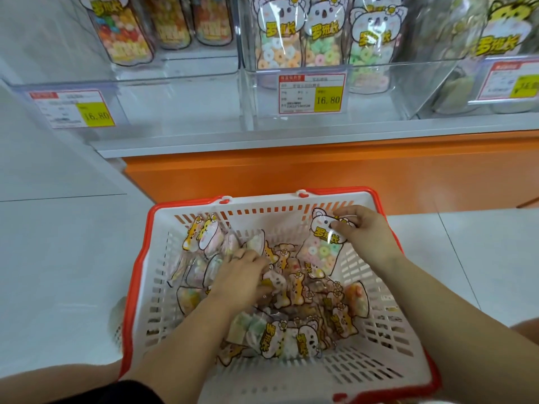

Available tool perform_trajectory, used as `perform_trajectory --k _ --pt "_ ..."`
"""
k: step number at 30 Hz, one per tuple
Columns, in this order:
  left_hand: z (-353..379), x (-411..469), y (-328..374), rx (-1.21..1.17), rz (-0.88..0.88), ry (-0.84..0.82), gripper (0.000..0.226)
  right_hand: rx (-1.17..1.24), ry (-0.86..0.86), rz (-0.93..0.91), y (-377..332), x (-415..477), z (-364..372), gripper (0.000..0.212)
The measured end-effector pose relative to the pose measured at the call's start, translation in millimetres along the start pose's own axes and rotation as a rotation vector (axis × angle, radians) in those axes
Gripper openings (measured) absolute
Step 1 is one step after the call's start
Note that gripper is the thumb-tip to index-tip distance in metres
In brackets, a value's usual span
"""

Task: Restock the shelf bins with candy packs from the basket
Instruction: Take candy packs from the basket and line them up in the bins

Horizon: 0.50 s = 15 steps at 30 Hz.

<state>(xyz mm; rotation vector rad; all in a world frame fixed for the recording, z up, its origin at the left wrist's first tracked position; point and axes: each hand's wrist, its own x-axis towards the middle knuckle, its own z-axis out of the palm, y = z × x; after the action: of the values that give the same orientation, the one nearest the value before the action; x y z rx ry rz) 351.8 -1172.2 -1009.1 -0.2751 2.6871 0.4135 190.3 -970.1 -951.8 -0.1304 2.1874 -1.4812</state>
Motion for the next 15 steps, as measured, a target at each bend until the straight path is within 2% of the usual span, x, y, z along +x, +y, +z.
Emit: perform_trajectory --k 3,6,9,12,15 --pt "-25 -1 0 -0.574 -0.126 0.031 0.043 0.112 0.0 0.031 -1 3 4 0.015" --pt "-40 -6 -1 -0.779 -0.112 -0.071 0.041 0.208 -0.011 0.05 -7 6 8 0.012" --pt "-48 -14 -7 -0.877 -0.206 -0.014 0.03 0.278 0.069 -0.007 -19 9 7 0.015" --pt "-52 -21 -17 -1.046 -0.375 0.03 0.064 0.343 0.11 -0.055 -33 7 7 0.013" --pt "-58 -21 -14 -1.448 -0.449 -0.002 0.082 0.261 -0.056 -0.034 -35 -4 22 0.013"
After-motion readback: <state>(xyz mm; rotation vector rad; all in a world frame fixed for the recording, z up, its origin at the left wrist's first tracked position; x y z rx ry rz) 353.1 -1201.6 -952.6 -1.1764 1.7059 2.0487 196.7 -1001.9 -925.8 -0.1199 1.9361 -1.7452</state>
